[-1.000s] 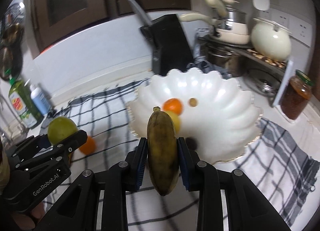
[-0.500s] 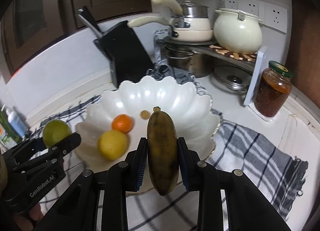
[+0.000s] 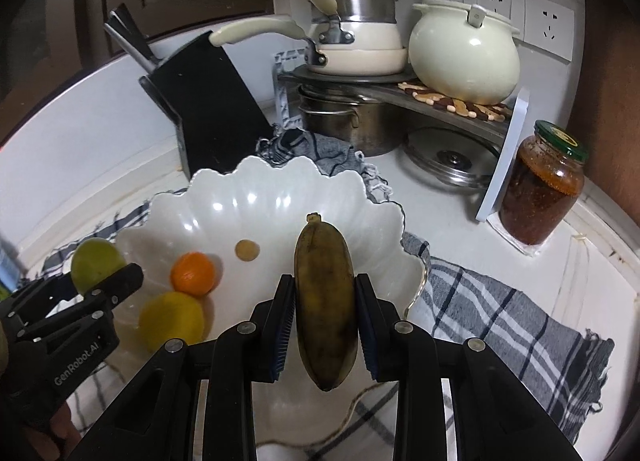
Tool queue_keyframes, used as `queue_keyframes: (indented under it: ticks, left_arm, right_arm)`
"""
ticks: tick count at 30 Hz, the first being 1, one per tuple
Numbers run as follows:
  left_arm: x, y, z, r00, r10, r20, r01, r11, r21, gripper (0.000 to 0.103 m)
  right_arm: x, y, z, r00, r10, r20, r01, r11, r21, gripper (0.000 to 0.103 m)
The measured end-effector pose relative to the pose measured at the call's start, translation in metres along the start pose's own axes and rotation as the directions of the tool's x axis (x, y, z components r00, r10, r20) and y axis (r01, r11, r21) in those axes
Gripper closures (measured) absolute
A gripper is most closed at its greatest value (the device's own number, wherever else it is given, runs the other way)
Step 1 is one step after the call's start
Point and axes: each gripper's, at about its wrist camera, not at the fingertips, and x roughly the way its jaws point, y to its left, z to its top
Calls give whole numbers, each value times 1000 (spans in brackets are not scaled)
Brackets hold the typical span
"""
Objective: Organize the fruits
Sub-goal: 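Lift and carry the green apple and banana over the white bowl, then open the right gripper to drop the banana while the left gripper drops the apple into the bowl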
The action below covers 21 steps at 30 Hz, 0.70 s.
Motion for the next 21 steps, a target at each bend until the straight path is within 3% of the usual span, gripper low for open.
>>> queue_keyframes:
  ticks: [14, 15, 16, 17, 18, 21]
  left_arm:
    - [28, -4, -4, 997, -17, -76, 18, 1000, 15, 57]
    - [26, -4, -4, 998, -12, -69, 13, 1000, 16, 52]
    - [23, -4, -3, 998, -5, -57, 5, 1000, 16, 47]
    - [21, -3, -3, 999, -2, -51, 3, 1000, 13, 39]
    - [18, -2, -2, 999, -1, -44, 1, 1000, 10, 38]
    - [11, 0, -1, 999, -1, -32, 1, 1000, 13, 34]
  right_arm:
    - [26, -6, -6, 997, -22, -77, 24, 999, 23, 72]
    - [25, -6, -7, 997, -22, -75, 24, 999, 27, 71]
    - [24, -6, -7, 997, -26, -71, 28, 999, 25, 67]
    - [22, -6, -6, 997, -31, -66, 32, 999, 23, 57]
    - [20, -5, -6, 997, -38, -60, 40, 999, 21, 45]
    - [11, -4, -3, 998, -58, -32, 58, 998, 19, 35]
